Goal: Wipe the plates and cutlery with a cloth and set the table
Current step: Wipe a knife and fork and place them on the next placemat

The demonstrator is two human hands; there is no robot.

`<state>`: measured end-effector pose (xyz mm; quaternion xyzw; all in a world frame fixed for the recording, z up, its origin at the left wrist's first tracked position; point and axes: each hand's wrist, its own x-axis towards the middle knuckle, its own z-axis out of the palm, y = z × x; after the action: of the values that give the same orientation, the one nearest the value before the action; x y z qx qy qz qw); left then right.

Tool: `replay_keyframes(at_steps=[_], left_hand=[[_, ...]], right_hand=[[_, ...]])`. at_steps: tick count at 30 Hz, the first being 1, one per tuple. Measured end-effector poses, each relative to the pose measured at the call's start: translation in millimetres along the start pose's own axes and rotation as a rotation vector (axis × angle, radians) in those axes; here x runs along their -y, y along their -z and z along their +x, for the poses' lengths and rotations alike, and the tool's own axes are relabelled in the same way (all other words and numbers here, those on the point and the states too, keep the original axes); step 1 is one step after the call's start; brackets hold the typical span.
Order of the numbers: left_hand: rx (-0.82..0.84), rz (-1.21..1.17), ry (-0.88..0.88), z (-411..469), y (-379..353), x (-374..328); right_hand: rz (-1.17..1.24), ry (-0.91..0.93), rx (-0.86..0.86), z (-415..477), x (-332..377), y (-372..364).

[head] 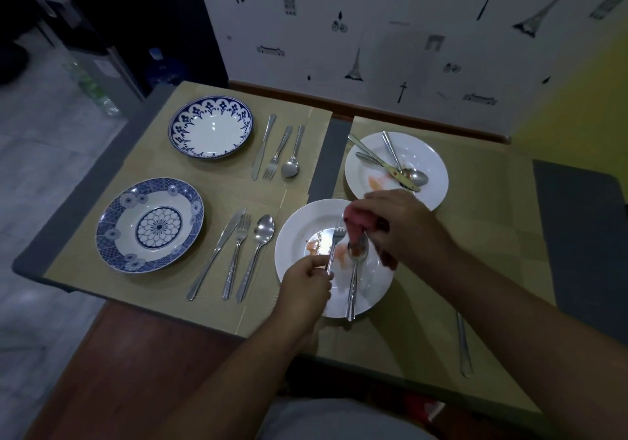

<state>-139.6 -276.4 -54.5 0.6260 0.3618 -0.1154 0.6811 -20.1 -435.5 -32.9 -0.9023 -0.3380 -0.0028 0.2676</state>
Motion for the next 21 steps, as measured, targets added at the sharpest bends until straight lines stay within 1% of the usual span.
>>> replay_keyframes(at_steps=[3,5,9,13,15,18,21], left_hand=[[-0.019,0.036,0.004,-1,-2,-4],[-0.009,0.066,-0.044,-2,-3,-4],[-0.001,0.204,-0.101,-1,-5,-2],[0.029,0.187,-0.132,-1,-6,-1],[0.046,0.114,-0.074,1,-4,-2],[0.073,-0.062,0.082,3,-4,-6],[0.089,-0.076,0.113,2,-4,-5]], right_hand=[[0.0,0.063,0.032,-6,10,-10],[-0.008,0.1,0.037,-8,11,-17],[-0.019,0.135,0.032,-10,8,-19],[-0.027,0.19,0.018,-12,2,-18],[-0.03,0.228,0.015,-13,-2,-20],[-0.018,0.309,0.032,-20,-5,-22],[-0.023,0.386,0.092,-23,-4,-21]])
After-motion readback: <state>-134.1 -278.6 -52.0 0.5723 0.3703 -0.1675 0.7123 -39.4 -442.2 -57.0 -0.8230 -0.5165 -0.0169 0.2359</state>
